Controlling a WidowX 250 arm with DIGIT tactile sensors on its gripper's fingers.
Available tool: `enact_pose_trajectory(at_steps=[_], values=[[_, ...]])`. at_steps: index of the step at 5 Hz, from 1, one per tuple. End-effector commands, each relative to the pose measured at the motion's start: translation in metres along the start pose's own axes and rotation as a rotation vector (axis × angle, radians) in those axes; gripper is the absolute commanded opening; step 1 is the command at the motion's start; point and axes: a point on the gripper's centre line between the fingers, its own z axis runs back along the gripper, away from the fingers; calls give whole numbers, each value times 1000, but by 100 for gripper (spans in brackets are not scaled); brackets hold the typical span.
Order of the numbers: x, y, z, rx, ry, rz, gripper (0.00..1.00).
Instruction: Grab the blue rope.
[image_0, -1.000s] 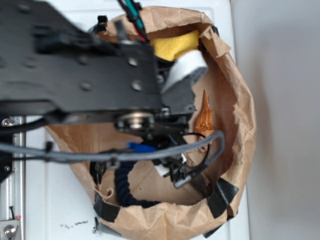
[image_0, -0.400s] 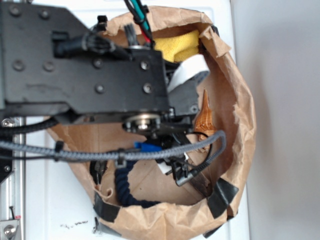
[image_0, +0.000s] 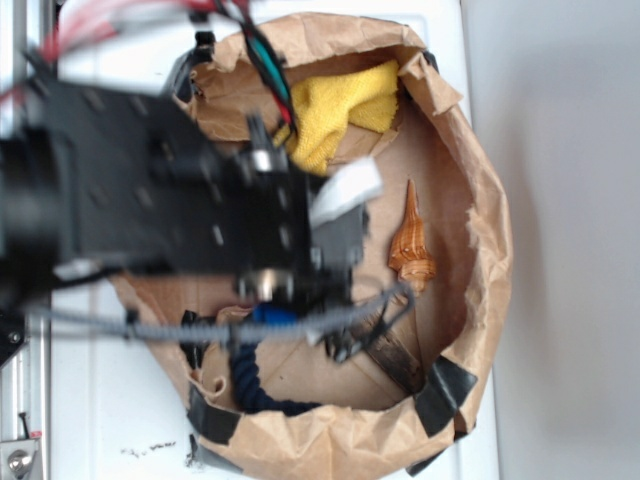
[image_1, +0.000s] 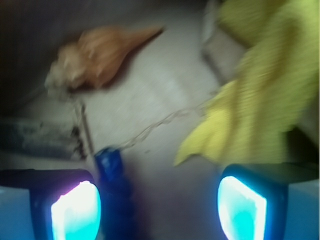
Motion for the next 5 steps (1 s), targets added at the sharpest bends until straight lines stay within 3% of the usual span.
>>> enact_pose_trajectory(at_steps=[1,2,3,5], values=[[-19,-3,3,-99,43,-143,100],[-25,-3,-13,-54,16,-136,100],[-26,-1,-28,-4,-4,-98,0],[-17,1,-21,-3,-12,-44,0]])
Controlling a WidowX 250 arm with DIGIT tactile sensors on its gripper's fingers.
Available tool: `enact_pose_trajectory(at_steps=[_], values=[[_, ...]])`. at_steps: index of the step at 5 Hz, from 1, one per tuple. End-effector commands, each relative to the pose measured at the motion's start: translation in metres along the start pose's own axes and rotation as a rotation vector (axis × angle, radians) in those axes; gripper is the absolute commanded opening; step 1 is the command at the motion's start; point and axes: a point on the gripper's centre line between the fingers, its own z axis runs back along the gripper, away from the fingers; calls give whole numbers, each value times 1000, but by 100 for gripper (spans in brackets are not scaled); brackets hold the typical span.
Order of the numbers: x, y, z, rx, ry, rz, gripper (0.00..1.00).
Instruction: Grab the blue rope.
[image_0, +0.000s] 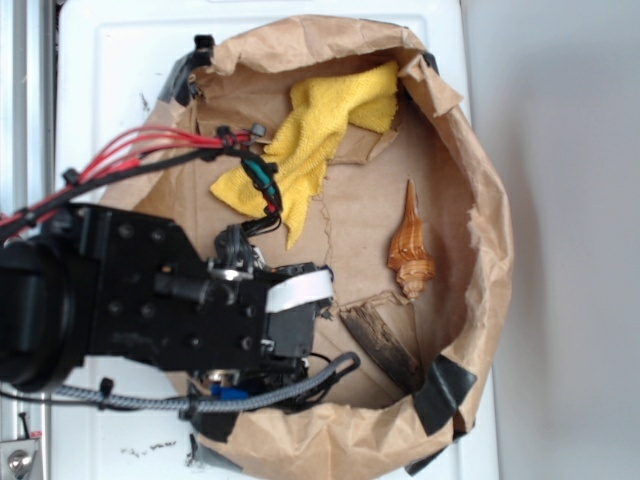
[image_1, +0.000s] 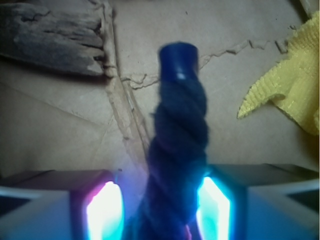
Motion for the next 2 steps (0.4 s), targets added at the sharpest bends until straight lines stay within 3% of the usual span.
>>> enact_pose_trajectory(at_steps=[1,2], values=[[12,14,24,-29,2,26,0],[14,22,52,-74,-2,53,0]])
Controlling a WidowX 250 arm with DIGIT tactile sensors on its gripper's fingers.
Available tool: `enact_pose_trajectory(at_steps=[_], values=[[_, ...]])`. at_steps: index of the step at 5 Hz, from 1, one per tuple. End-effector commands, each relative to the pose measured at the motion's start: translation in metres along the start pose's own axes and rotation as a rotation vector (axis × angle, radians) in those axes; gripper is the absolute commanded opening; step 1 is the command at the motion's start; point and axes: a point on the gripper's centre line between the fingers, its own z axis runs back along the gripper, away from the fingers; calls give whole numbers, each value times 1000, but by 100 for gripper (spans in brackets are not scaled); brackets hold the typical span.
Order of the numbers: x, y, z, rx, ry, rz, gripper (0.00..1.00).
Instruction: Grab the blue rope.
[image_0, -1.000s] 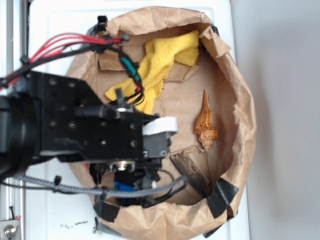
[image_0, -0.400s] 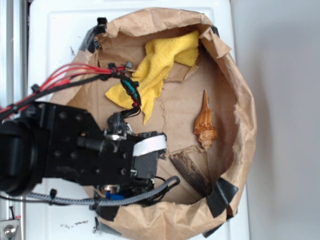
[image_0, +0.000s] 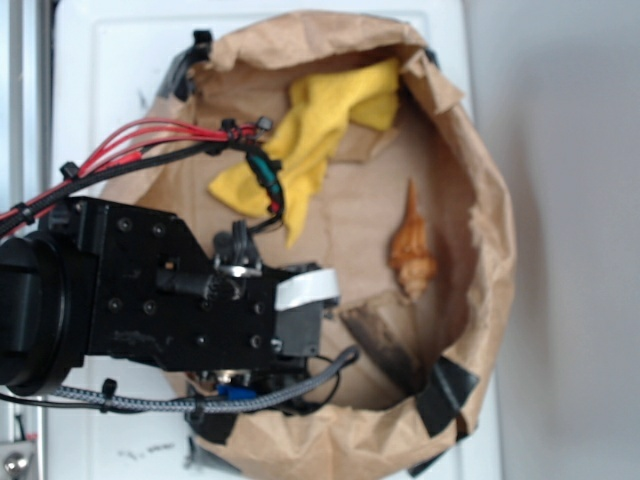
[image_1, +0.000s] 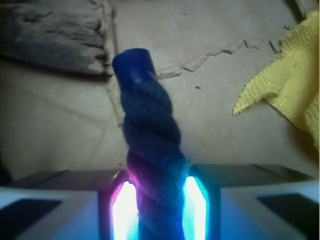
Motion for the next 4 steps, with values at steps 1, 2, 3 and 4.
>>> enact_pose_trajectory(at_steps=[1,2,3,4], values=[[14,19,66,-107,-37,35,0],[28,16,85,-77,-63,114,0],[40,21,113,6,-109,138,0],[47,35,131,69,-134,206,0]])
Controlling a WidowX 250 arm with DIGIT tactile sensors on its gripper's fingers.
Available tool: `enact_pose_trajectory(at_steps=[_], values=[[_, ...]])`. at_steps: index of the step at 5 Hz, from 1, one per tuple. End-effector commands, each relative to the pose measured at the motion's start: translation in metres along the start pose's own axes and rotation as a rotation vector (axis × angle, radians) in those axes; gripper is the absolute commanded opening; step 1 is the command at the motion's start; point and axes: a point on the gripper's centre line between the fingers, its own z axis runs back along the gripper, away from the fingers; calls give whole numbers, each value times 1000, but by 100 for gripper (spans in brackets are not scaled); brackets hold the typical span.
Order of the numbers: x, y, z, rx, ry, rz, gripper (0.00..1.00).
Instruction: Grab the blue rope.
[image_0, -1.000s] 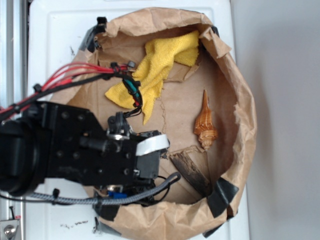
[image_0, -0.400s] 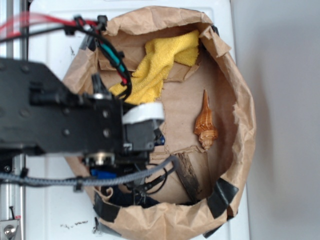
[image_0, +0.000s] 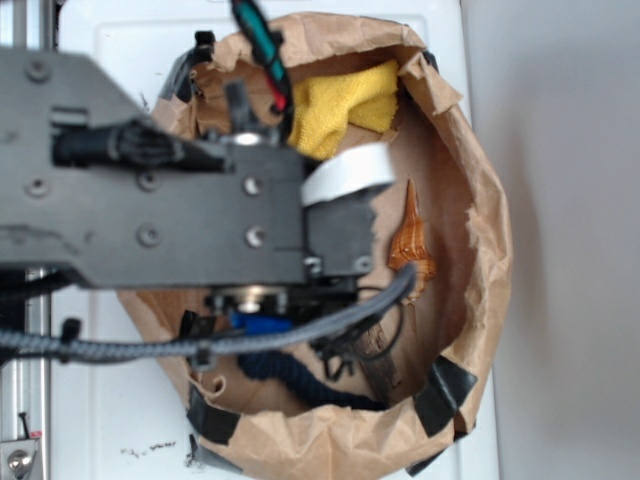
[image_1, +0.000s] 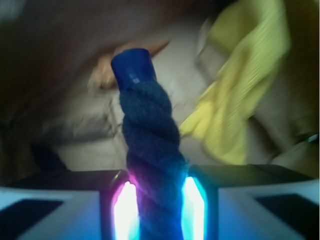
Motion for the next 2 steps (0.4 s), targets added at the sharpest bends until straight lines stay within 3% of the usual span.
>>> enact_pose_trajectory(at_steps=[1,2], values=[[26,22,38,58,-39,70,0],[23,14,34,75,-74,82,0]])
